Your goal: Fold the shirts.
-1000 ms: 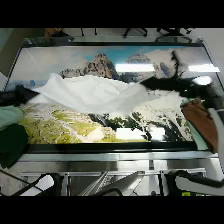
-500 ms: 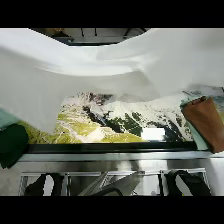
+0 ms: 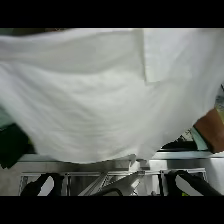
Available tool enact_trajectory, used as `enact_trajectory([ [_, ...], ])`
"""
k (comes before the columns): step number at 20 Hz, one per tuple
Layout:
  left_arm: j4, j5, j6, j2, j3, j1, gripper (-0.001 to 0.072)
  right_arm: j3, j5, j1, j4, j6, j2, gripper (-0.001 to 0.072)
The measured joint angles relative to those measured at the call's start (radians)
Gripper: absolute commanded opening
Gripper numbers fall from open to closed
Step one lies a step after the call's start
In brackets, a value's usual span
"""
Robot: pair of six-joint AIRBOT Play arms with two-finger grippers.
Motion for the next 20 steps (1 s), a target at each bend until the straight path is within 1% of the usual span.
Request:
enact_trajectory([
  [4, 0.013, 0.069, 0.05, -0.266, -0.07, -0.103, 0.0011, 0.002, 0.019, 0.0, -0.017, 0.073, -0.285, 0.0014],
  [7, 0.014, 0.158, 0.092, -0.466, -0.086, -0.127, 0.0011, 0.003, 0.018, 0.0, -0.014, 0.116, -0.482, 0.0014],
  [10, 0.017, 0.239, 0.137, -0.641, -0.069, -0.135, 0.0012, 0.003, -0.002, 0.0, -0.003, 0.146, -0.625, 0.0014],
  [13, 0.017, 0.269, 0.167, -0.795, 0.007, -0.137, 0.0012, 0.002, 0.0, 0.0, -0.005, 0.162, -0.71, 0.0013],
  [15, 0.017, 0.266, 0.177, -0.878, 0.072, -0.137, 0.0012, -0.005, 0.011, 0.0, -0.035, 0.18, -0.736, 0.0013],
  [20, 0.018, 0.187, 0.186, -1.028, 0.203, -0.135, 0.0013, -0.092, 0.045, 0.0, -0.162, 0.251, -0.76, 0.0013],
])
